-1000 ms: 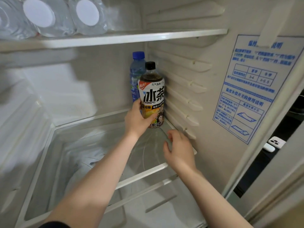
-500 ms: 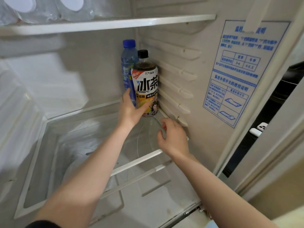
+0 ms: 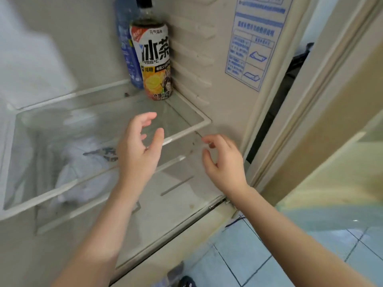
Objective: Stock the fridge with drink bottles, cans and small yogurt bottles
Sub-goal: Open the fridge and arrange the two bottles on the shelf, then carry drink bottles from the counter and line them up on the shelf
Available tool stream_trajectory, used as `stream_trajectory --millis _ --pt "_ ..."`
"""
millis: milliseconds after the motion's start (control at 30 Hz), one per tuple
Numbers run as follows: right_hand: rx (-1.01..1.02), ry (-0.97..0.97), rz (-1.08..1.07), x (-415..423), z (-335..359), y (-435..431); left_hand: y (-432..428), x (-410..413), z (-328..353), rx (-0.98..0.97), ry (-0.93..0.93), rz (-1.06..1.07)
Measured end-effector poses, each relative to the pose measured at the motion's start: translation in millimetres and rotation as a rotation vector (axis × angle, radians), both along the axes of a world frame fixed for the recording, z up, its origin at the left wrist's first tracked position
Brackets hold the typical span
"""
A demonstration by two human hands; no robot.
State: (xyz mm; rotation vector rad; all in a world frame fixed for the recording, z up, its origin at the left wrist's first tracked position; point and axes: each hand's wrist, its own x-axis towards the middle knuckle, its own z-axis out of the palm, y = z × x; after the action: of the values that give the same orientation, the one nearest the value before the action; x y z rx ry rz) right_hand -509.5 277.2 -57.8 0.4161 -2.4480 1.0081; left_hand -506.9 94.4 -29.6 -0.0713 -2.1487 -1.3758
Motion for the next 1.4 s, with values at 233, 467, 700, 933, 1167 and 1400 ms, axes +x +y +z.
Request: stream_trajectory --millis 233,467,700,933,1167,1400 --pt "0.118 -0.337 -0.115 129 -69 124 93 70 -65 -0.056 -0.298 -0.315" --pt "0.037 -1.094 -0.634 388 -175 275 220 187 -177 -0.38 -0.834 -0.659" --pt "-0.497 -1.381 -1.117 648 -232 306 326 347 -250 -0.829 -1.127 -1.046" --pt "-0.977 -1.39 -1.424 788 -257 284 420 457 -267 -1.136 -1.234 -1.35" --pt "-1.378 -1.207 -1.759 869 -274 284 551 534 -287 -1.503 -1.128 -1.557" --pt "-1.624 -0.895 -2.118 961 -239 340 726 646 -306 -1.881 -0.746 -1.785"
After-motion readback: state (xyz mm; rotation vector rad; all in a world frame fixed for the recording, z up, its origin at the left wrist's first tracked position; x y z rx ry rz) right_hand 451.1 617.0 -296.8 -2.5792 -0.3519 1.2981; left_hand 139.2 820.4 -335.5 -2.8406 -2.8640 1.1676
